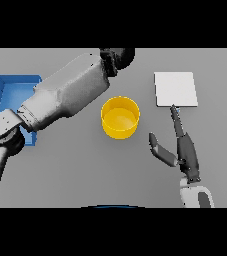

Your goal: Pick up the red beaker and tilt it to pour out 1 green nut into yellow bowl. Pick up the yellow bowl and place it on the metallic measuring scale.

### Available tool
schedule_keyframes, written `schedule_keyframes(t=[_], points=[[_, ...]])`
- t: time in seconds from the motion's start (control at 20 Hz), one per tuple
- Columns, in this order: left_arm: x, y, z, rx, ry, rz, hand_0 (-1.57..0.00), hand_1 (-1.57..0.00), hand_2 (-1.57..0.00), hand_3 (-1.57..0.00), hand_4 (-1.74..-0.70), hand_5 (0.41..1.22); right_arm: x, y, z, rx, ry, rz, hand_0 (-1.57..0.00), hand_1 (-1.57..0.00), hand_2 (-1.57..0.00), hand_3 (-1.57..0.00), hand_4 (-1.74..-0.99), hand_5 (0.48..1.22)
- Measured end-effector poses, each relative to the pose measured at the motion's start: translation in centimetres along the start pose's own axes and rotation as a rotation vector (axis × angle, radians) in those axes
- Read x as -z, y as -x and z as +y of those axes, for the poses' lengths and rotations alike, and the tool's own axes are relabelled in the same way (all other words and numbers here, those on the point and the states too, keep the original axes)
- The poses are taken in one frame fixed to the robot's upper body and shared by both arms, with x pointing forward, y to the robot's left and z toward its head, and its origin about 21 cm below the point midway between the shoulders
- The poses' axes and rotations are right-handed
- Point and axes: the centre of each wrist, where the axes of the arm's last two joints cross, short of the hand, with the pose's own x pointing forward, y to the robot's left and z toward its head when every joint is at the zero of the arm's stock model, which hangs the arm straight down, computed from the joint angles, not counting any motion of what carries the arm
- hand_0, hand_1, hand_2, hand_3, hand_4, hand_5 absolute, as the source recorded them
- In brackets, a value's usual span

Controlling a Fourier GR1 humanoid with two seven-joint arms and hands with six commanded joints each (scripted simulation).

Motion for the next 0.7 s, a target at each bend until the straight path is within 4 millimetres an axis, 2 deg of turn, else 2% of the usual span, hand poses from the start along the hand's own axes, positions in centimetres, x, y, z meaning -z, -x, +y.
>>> schedule_keyframes(t=[0.05, 0.2, 0.35, 0.5, 0.55, 0.65, 0.7], points=[[-0.5, 1.8, -0.3, -0.051, 0.012, 0.048, -1.57, -1.57, -1.57, -1.02, -1.73, 1.221, 0.2, -0.1, -0.2, -0.002, 0.010, -0.001, 0.00, 0.00, 0.00, 0.00, -1.028, 0.680], [-1.7, 6.6, -1.4, -0.209, -0.017, 0.120, -1.57, -1.57, -1.57, -1.29, -1.73, 1.221, 0.8, -0.4, -0.7, 0.021, 0.006, 0.024, 0.00, 0.00, 0.00, 0.00, -1.001, 0.683], [-3.5, 11.2, -3.7, -0.503, 0.011, 0.274, -1.57, -1.57, -1.57, -1.43, -1.73, 1.221, 0.6, -0.1, -0.3, 0.016, -0.006, 0.006, 0.00, 0.00, 0.00, 0.00, -0.990, 0.672], [-5.5, 13.8, -7.5, -0.779, 0.006, 0.426, -1.57, -1.57, -1.57, -1.45, -1.74, 1.221, 0.7, -0.4, 0.1, 0.037, -0.005, -0.006, 0.00, 0.00, 0.00, 0.00, -1.006, 0.669], [-6.5, 14.5, -9.5, -0.868, 0.007, 0.489, -1.57, -1.57, -1.57, -1.45, -1.74, 1.221, 0.8, -0.3, 0.2, 0.043, -0.004, 0.013, 0.00, 0.00, 0.00, 0.00, -1.004, 0.668], [-8.0, 15.1, -13.2, -1.034, -0.005, 0.602, -1.57, -1.57, -1.57, -1.45, -1.74, 1.221, 0.9, -0.2, 0.3, 0.069, -0.006, 0.012, 0.00, 0.00, 0.00, 0.00, -0.996, 0.664], [-8.6, 14.8, -15.2, -1.113, -0.023, 0.643, -1.57, -1.57, -1.57, -1.43, -1.74, 1.221, 1.1, -0.1, 0.0, 0.069, -0.006, 0.013, 0.00, 0.00, 0.00, 0.00, -1.012, 0.659]])
